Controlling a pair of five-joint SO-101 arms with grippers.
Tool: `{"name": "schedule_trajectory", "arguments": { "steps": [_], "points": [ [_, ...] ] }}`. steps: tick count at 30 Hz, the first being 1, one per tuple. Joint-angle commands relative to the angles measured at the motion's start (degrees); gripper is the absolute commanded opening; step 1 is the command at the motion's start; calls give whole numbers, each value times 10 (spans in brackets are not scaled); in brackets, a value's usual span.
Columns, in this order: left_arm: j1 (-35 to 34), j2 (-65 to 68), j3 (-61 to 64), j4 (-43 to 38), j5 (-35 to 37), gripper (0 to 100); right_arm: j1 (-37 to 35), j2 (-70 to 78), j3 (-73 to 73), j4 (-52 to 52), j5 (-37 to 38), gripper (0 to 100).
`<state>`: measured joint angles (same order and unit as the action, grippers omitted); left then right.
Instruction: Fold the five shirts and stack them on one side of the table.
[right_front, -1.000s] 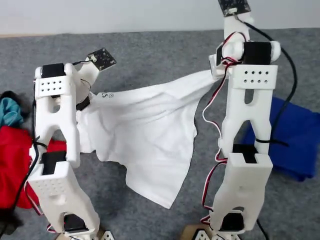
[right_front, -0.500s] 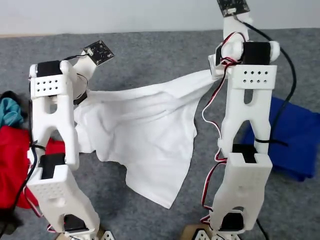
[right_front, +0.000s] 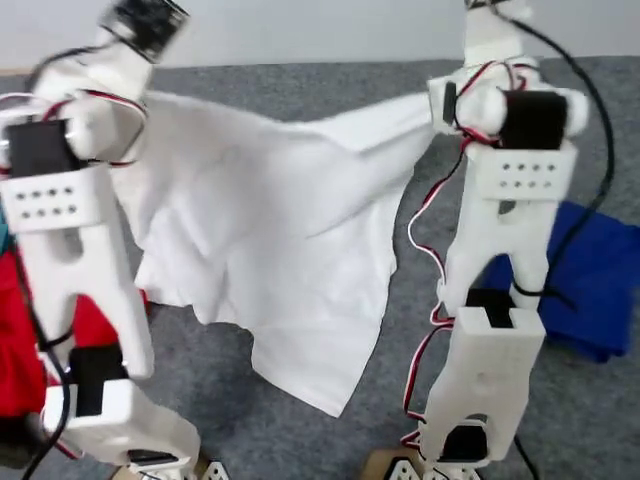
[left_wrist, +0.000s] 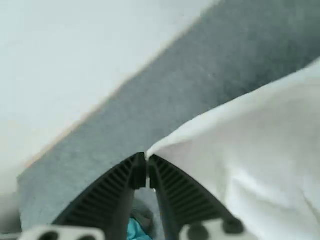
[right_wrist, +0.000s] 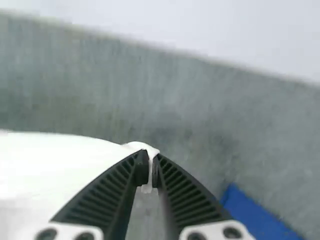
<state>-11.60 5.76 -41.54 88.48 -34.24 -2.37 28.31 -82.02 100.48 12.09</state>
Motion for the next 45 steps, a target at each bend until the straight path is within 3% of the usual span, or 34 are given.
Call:
{"name": "schedule_trajectory", "arguments": {
  "steps": [1,6,11,18,24,27,37,45],
  "points": [
    [-27,-40,-73,1,37,5,1,-58,-83,-2,5,10],
    [-62,-56,-169,4,90,5,22,-126,-111,-54,6,10],
    [-67,-98,-247,6,95,5,50,-197,-111,-100,38,10],
    [-63,-185,-265,7,135,5,51,-288,-111,-105,95,10],
    [-62,-252,-265,108,160,5,54,-350,-111,-104,144,10],
    [-67,-279,-257,120,156,5,54,-384,-111,-103,166,10],
    [-91,-374,-132,120,156,5,54,-444,-111,-66,223,10],
    [-89,-423,149,120,153,5,53,-429,-16,25,215,10]
  ]
}}
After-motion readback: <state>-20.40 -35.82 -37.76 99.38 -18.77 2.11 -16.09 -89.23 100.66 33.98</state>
